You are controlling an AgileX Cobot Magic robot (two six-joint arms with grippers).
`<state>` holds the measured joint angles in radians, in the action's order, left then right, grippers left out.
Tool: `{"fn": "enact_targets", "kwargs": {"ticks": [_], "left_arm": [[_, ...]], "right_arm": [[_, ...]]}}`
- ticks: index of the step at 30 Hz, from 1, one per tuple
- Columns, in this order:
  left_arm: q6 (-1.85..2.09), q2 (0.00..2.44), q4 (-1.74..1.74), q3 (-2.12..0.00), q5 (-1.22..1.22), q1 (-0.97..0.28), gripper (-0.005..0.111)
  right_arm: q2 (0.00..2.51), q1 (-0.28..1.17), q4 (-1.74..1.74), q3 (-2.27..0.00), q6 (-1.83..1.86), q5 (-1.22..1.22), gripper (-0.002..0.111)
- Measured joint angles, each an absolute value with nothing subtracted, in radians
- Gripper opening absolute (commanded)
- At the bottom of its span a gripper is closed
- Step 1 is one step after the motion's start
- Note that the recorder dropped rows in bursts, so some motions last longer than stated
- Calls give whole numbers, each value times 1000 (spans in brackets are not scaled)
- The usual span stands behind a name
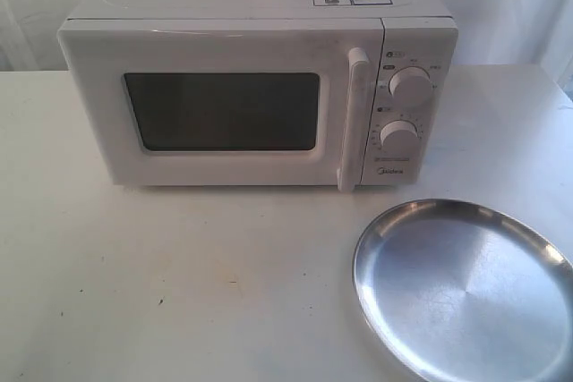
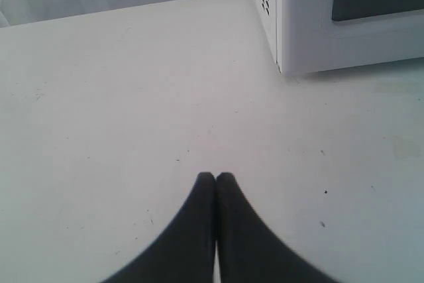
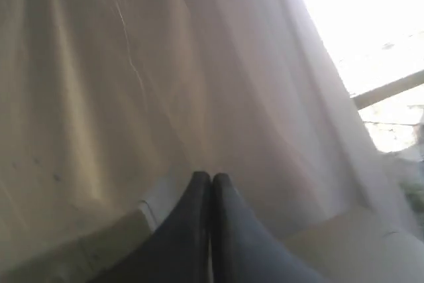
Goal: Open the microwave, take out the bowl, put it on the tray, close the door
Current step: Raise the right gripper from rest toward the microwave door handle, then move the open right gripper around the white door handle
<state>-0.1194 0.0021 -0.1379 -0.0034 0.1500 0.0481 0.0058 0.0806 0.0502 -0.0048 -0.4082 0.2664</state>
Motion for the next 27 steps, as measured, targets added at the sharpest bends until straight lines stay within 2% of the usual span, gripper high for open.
{"fn": "enact_targets", "kwargs": {"ticks": [3, 7, 11, 13, 27], "left_arm": [[-119, 2, -138, -3, 150, 48, 0], [-119, 2, -138, -3, 150, 48, 0], [-119, 2, -138, -3, 150, 48, 0], [-119, 2, -138, -3, 150, 48, 0], [-119, 2, -138, -3, 150, 48, 0]], "right_arm": [[6, 81, -68, -5, -645, 343, 0], [36, 81, -602, -93, -1102, 661, 0], [280, 81, -937, -295, -1324, 832, 0], [433, 81, -971, -345, -1324, 972, 0], [1268, 93, -1014, -381, -945, 1183, 0]]}}
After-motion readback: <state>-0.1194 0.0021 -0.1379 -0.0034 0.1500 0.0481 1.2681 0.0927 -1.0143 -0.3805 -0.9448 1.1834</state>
